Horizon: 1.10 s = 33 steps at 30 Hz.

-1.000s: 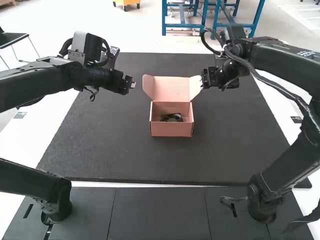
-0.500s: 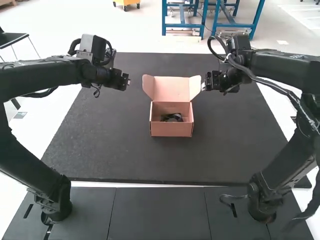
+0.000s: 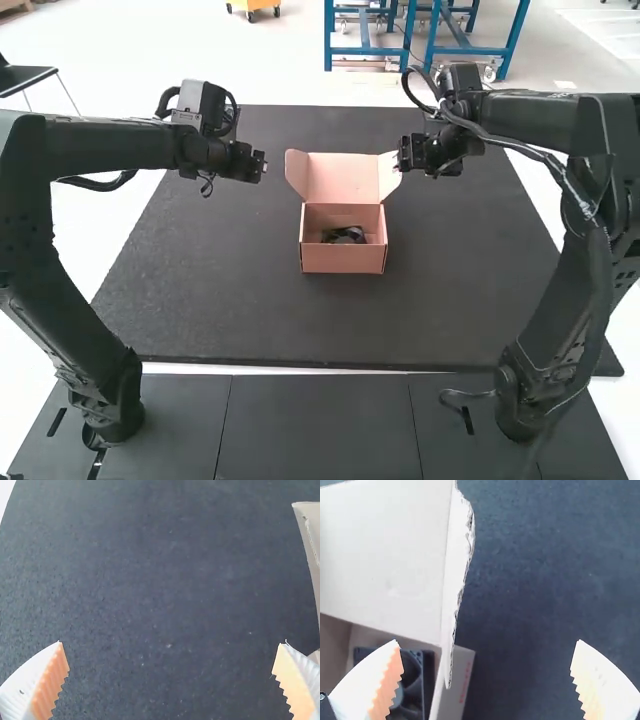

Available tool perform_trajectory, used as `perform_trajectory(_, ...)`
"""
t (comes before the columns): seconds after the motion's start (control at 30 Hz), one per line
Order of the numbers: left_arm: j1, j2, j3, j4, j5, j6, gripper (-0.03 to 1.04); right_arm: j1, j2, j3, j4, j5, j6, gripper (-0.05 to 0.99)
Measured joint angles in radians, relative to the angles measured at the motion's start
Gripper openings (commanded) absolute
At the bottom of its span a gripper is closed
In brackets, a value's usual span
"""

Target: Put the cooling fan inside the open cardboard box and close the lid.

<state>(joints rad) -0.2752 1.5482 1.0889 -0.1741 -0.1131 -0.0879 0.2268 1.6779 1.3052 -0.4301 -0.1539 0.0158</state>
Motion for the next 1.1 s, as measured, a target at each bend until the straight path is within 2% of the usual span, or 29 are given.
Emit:
perform_trajectory(0.37,0.0,0.091,0.082,0.018,0.0,0.0,0.96,0.0,0.064,0.029,0.005,0.0,0.015,0.75)
perform_trajectory(0.7,0.0,0.128,0.107,0.031,0.0,0.0,0.96,0.0,0.116,0.081,0.015,-0.002,0.019,0.67)
perform_trajectory(1.1,-0.004,0.179,0.13,0.042,0.01,-0.009,0.96,0.0,0.128,0.124,0.014,-0.008,0.022,0.62)
